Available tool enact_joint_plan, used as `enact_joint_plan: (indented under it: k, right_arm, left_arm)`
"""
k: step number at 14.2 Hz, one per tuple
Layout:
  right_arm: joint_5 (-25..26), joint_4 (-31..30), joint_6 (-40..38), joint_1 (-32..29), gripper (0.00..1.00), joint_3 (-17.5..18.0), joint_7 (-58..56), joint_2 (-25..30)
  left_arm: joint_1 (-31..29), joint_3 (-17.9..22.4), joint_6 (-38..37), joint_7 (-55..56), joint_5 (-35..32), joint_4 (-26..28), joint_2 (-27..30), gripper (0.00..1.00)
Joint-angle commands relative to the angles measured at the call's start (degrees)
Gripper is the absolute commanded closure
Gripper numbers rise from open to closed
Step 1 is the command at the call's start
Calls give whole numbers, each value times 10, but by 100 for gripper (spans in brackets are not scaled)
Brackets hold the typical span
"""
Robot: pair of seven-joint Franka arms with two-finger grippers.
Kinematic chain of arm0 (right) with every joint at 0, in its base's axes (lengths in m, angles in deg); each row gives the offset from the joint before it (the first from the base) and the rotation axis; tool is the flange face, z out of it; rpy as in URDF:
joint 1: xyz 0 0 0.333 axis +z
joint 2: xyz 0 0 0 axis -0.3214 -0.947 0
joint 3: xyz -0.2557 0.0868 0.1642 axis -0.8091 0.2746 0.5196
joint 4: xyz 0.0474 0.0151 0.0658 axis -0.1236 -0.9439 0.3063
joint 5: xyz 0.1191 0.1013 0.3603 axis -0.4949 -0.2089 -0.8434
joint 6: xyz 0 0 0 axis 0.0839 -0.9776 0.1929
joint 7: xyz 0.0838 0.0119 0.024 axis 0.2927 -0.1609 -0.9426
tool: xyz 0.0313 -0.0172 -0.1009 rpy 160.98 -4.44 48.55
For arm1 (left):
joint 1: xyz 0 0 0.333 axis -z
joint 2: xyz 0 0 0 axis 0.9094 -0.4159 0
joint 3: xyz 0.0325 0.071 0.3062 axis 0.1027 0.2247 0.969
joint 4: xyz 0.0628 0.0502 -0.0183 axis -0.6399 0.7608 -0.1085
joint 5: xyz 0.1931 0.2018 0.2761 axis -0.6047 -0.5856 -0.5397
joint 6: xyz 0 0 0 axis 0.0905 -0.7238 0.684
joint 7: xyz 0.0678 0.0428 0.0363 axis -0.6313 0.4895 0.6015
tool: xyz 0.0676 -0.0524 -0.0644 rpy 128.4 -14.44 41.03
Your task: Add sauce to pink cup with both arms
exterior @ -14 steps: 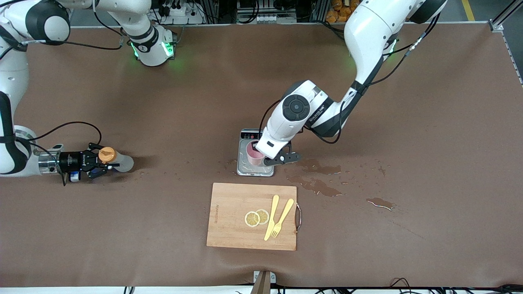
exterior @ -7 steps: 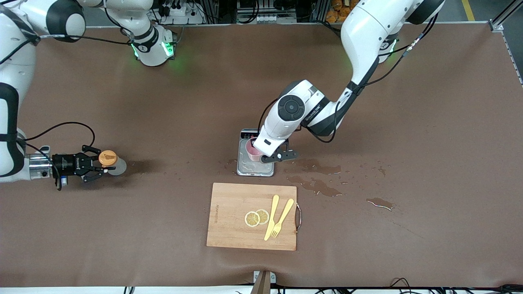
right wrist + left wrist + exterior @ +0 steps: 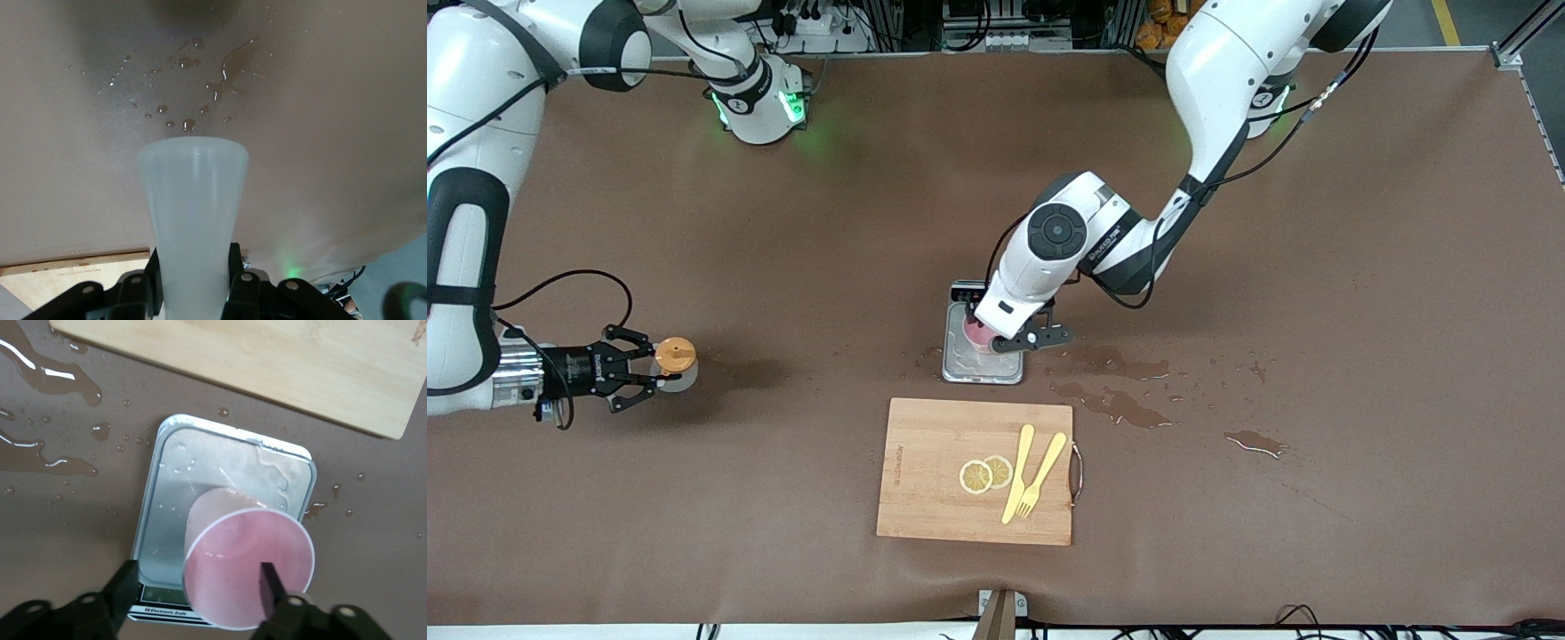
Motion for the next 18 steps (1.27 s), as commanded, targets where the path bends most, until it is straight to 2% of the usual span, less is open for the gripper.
enact_joint_plan:
  k: [1,5,8,14,18]
  right_arm:
    - [12,1,-13,8,61,-8,26,16]
    - [28,7,-12,27,61,-13,53,18]
    - [35,21,-12,64,61,-34,100,18]
    - [46,36,-13,216,61,-147,205,18]
    - [46,37,-20,284,61,-182,289,18]
  left_arm:
    - [-3,5,-35,14,-20,2,34,0]
    - [-17,7,-107,10,-42,0,81,0]
    - [-36,7,-163,-11,-48,1,115,0]
    - [-96,5,-295,-133,-49,3,180,0]
    - [-143,4,-353,-217,-49,3,227,0]
